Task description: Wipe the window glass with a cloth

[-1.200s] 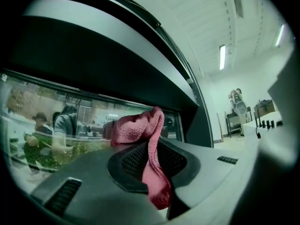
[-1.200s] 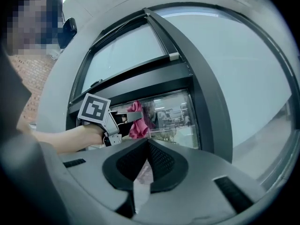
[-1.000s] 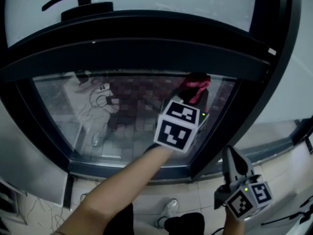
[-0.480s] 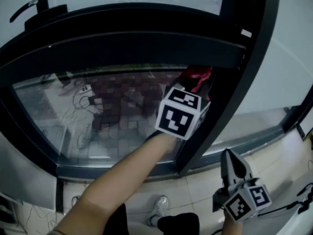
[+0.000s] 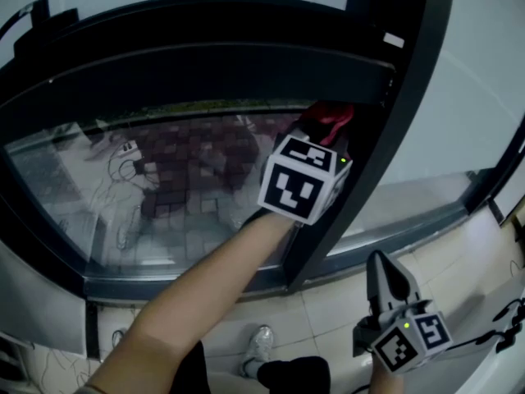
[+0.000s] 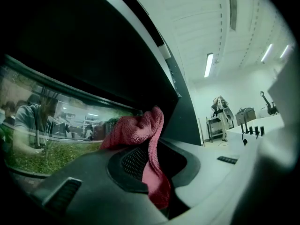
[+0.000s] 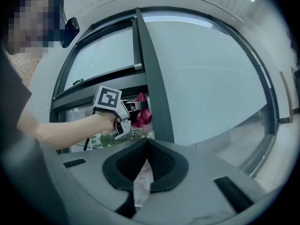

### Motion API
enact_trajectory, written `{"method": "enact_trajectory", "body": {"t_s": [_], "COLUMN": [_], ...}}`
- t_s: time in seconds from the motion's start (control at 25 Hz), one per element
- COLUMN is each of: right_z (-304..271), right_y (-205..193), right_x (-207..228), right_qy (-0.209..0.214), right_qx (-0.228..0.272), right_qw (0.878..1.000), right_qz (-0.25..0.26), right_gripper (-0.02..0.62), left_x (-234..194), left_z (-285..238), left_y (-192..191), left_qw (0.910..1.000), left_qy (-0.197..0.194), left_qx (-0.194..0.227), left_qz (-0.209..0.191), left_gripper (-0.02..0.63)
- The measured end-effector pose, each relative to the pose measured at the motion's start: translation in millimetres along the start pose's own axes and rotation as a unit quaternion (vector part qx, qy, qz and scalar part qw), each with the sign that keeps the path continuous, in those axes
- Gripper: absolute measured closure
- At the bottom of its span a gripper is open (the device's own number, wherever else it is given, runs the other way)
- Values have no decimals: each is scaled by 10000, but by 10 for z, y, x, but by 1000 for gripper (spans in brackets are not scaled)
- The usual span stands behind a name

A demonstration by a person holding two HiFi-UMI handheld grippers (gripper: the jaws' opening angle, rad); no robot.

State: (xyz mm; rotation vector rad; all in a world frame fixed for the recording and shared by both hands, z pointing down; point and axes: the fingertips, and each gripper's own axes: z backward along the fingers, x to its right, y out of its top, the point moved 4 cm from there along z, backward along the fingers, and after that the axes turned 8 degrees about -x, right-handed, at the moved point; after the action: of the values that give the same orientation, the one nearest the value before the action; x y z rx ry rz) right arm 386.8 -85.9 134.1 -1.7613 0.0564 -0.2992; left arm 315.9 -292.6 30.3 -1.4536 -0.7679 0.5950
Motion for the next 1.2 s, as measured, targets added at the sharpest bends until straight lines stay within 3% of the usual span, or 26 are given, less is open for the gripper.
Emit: {"method": "enact_trajectory", "body": {"t_s": [0.36,0.64,0.92,1.2], "right_z": [13,-34,-180,-482], "right_y": [-19,77,140,138], "right_x": [-5,-207,-700,-1596], "right_qy": [-42,47,620,1401], "right_qx": [-33,-35,87,165], "right_qw": [10000,9995,9972,9885], "right_qz": [62,302,411,548], "right_gripper": [588,588,588,588], "left_x": [85,124,-160,-715], "left_z": [-39,229,981,2039], "left_y": [-22,-31,-60,-120], "left_qw": [9998,9996,9998,9966], "left_qy": [-166,-275,118,803], "left_qx": [-56,-82,-136,-185], "left_qz": [-14,69,125,95], "left_gripper": [549,549,549,549]}}
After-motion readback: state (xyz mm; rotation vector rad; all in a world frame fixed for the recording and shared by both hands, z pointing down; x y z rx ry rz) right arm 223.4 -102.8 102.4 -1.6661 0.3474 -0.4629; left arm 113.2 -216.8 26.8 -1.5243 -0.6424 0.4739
